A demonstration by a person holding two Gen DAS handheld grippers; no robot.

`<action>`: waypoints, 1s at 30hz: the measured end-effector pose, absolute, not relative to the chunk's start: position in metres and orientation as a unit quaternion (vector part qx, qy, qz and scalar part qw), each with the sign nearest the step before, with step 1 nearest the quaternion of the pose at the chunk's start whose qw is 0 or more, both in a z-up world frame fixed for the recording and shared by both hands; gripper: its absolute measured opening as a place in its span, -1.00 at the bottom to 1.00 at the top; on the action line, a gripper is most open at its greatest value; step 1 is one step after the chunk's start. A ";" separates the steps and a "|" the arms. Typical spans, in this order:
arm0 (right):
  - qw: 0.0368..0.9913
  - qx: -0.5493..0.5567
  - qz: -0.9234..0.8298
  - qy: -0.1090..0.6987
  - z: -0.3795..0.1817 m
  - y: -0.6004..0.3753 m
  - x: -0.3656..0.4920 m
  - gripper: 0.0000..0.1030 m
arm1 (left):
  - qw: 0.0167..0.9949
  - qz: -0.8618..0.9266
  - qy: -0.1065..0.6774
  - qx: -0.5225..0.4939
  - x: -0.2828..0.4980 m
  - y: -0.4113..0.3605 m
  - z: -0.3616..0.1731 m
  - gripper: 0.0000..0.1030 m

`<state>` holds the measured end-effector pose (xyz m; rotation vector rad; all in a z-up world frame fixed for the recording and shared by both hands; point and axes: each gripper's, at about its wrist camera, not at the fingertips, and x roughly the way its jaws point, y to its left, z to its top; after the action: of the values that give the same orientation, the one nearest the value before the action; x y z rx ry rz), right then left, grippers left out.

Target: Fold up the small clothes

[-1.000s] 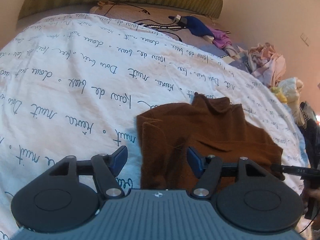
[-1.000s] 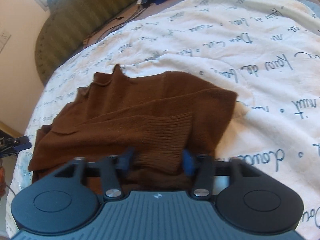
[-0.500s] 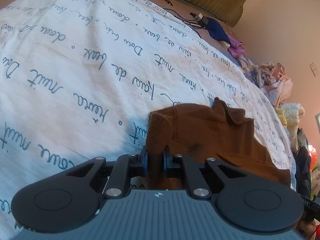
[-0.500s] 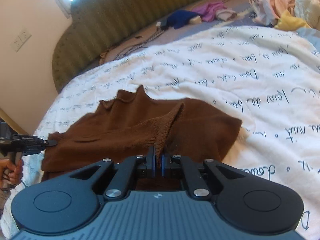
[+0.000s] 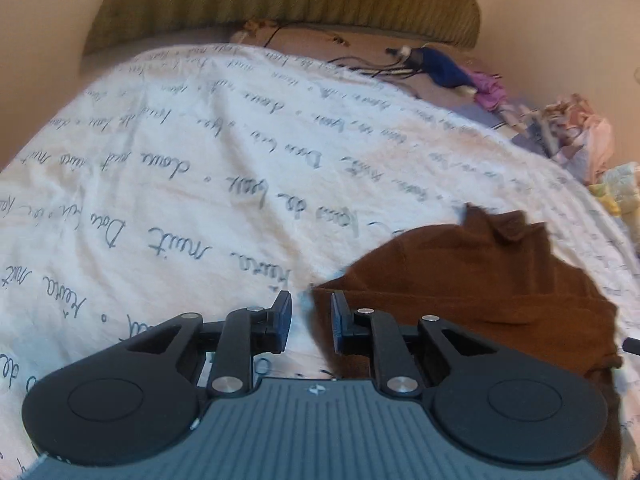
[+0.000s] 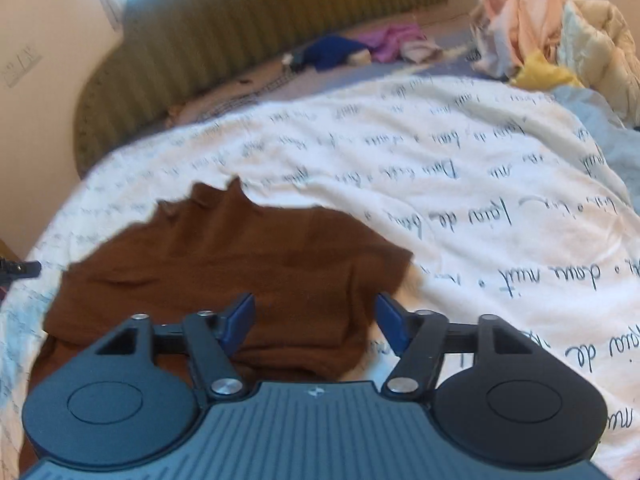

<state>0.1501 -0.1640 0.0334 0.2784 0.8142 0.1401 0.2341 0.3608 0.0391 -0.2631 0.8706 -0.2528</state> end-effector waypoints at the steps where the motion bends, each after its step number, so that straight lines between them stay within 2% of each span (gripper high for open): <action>1: 0.907 0.140 0.082 0.388 0.036 -0.160 0.154 0.31 | 0.887 -0.150 0.413 -0.143 0.224 0.353 0.044 -0.37; 2: 0.908 0.144 0.100 0.380 0.037 -0.154 0.158 0.31 | 0.884 -0.174 0.408 -0.149 0.216 0.340 0.046 -0.21; 5: 0.900 0.142 0.118 0.395 0.019 -0.133 0.177 0.35 | 0.871 -0.204 0.417 -0.164 0.202 0.303 0.027 0.07; 7: 0.900 0.117 0.099 0.408 0.003 -0.119 0.183 0.35 | 0.874 -0.181 0.434 -0.124 0.199 0.281 0.001 0.07; 9: 0.901 0.036 0.056 0.428 -0.014 -0.106 0.182 0.34 | 0.877 -0.153 0.447 -0.089 0.199 0.277 -0.026 0.04; 10: 0.903 -0.021 0.037 0.428 -0.024 -0.101 0.176 0.39 | 0.885 -0.150 0.433 -0.086 0.195 0.282 -0.032 -0.12; 11: 0.907 -0.054 0.040 0.417 -0.033 -0.103 0.168 0.54 | 0.888 -0.148 0.429 -0.080 0.192 0.287 -0.033 -0.27; 12: 0.908 -0.047 0.027 0.415 -0.038 -0.113 0.164 0.96 | 0.890 -0.136 0.428 -0.080 0.190 0.295 -0.035 -0.39; 13: 0.904 -0.015 0.018 0.428 -0.040 -0.127 0.164 1.00 | 0.890 -0.123 0.430 -0.088 0.189 0.304 -0.036 -0.63; 14: 0.901 0.029 0.022 0.433 -0.039 -0.140 0.161 1.00 | 0.888 -0.117 0.432 -0.107 0.188 0.315 -0.039 -0.73; 18: 0.923 0.047 0.030 0.381 -0.005 -0.145 0.127 0.94 | 0.891 -0.097 0.426 -0.124 0.175 0.329 -0.019 -0.80; 19: 0.929 0.071 0.045 0.361 0.004 -0.140 0.117 0.92 | 0.894 -0.104 0.416 -0.134 0.167 0.326 -0.008 -0.70; 20: 0.930 0.085 0.069 0.350 0.009 -0.132 0.111 0.87 | 0.900 -0.112 0.398 -0.135 0.158 0.319 0.004 -0.19; 21: 0.932 0.081 0.088 0.342 0.011 -0.120 0.106 0.69 | 0.907 -0.127 0.378 -0.137 0.146 0.308 0.015 0.08; 22: 0.935 0.063 0.093 0.338 0.012 -0.103 0.102 0.52 | 0.911 -0.136 0.364 -0.141 0.134 0.298 0.021 0.48; 23: 0.934 0.049 0.095 0.342 0.008 -0.088 0.103 0.50 | 0.911 -0.146 0.360 -0.140 0.123 0.286 0.022 0.66; 25: 0.924 0.032 0.103 0.366 -0.007 -0.064 0.111 0.35 | 0.904 -0.173 0.376 -0.111 0.109 0.253 0.012 0.62; 28: 0.910 -0.003 0.072 0.408 -0.037 -0.046 0.116 0.34 | 0.891 -0.158 0.416 -0.088 0.101 0.230 -0.022 0.59; 29: 0.917 -0.009 0.065 0.393 -0.038 -0.045 0.107 0.34 | 0.891 -0.145 0.423 -0.078 0.099 0.229 -0.033 0.53; 30: 0.918 -0.011 0.056 0.393 -0.038 -0.046 0.099 0.34 | 0.903 -0.147 0.401 -0.052 0.092 0.229 -0.039 0.55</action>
<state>0.0987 -0.0458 -0.0380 -0.0216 0.8086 0.1152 0.0923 0.2286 -0.0386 -0.1080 0.8297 -0.3034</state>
